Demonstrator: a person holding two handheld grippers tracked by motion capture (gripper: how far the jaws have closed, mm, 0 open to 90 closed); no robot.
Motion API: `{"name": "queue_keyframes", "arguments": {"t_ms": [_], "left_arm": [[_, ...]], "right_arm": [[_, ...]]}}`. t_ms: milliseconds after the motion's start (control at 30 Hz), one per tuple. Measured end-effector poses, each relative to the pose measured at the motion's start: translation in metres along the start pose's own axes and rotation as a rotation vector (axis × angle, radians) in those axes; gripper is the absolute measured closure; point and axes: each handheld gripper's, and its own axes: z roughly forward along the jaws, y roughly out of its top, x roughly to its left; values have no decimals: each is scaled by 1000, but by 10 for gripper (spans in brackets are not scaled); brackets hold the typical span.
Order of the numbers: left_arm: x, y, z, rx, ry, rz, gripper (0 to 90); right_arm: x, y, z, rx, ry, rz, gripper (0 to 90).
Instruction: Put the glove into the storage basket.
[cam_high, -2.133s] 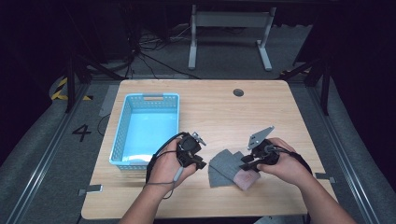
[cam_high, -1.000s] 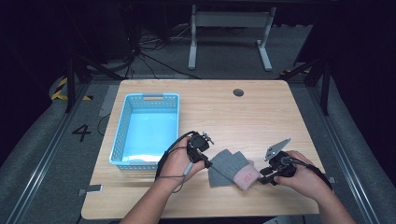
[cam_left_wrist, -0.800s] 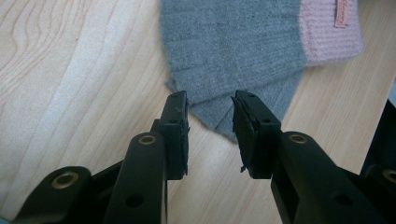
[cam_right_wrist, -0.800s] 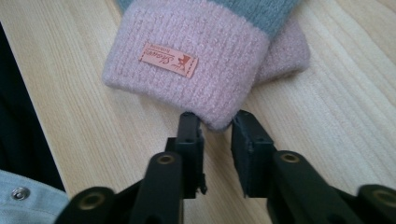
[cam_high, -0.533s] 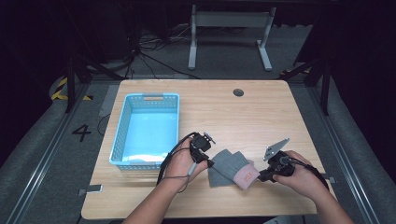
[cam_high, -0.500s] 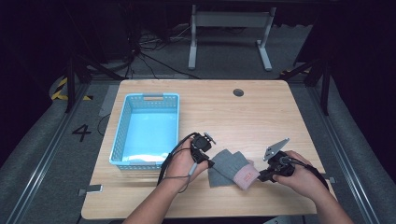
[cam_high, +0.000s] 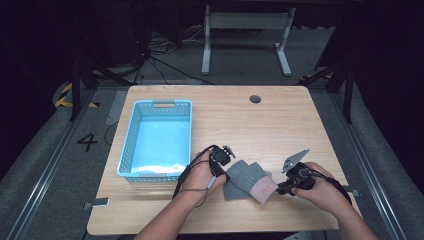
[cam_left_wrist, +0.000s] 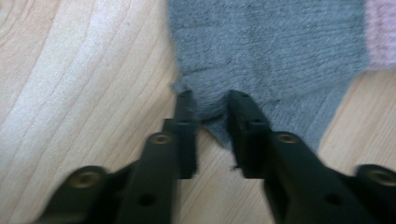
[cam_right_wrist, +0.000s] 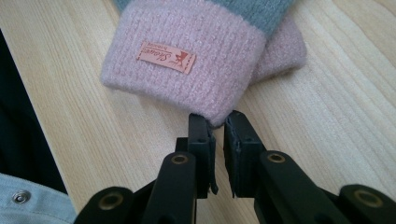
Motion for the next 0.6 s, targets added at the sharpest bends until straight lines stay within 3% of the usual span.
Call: {"name": "queue_keyframes", "arguments": {"t_ms": [167,600], "left_arm": [[-3,0,-4,3,25,7,845],[-23,-6,-40,-56,29,37,859]], "right_arm": [[1,0,-1,-7,-4,9,821],[2,3,-25,-70,-30,30,853]]}}
